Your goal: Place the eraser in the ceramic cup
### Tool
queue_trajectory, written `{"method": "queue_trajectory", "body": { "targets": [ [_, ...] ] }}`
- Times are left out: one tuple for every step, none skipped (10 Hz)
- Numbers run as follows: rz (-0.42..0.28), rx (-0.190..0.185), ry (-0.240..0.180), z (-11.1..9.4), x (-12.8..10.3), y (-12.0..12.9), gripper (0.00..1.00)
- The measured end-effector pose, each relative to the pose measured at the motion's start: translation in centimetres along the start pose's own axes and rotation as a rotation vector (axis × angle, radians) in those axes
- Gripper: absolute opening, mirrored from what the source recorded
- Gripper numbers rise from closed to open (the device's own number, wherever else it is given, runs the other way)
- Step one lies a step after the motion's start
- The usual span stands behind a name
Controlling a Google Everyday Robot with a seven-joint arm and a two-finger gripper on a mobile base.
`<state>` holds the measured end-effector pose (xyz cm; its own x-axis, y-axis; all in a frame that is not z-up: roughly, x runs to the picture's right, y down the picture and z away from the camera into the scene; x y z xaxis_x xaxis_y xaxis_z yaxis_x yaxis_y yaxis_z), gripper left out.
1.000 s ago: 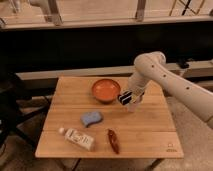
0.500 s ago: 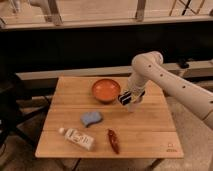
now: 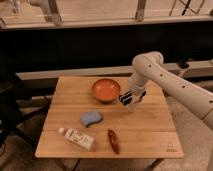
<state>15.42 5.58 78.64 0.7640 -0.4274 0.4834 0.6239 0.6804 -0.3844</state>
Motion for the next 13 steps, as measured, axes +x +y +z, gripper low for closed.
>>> {"method": "queue_trajectory", "body": {
  "targets": [
    [0.002, -0.001, 0.001, 0.02, 0.08, 0.05, 0.01],
    [0.002, -0.005, 0.001, 0.07, 0.07, 0.08, 0.01],
    [0.000, -0.007, 0.001, 0.09, -0.04, -0.02, 0.01],
    [-0.001, -0.012, 0.002, 0.14, -0.04, 0.01, 0.01],
    [0.002, -0.015, 0.000, 0.16, -0.03, -0.08, 0.01],
    [0.005, -0.020, -0.003, 0.25, 0.01, -0.08, 0.01],
    [0.007, -0.022, -0.004, 0.27, 0.08, -0.13, 0.01],
    [0.011, -0.025, -0.006, 0.31, 0.19, -0.16, 0.01],
    [0.014, -0.026, -0.008, 0.34, 0.32, -0.16, 0.01],
    [0.016, -0.027, -0.009, 0.35, 0.38, -0.17, 0.01],
    [0.018, -0.027, -0.010, 0.38, 0.44, -0.18, 0.01],
    [0.023, -0.029, -0.014, 0.37, 0.53, -0.14, 0.05],
    [0.025, -0.034, -0.014, 0.37, 0.61, -0.02, 0.14]
  ]
}}
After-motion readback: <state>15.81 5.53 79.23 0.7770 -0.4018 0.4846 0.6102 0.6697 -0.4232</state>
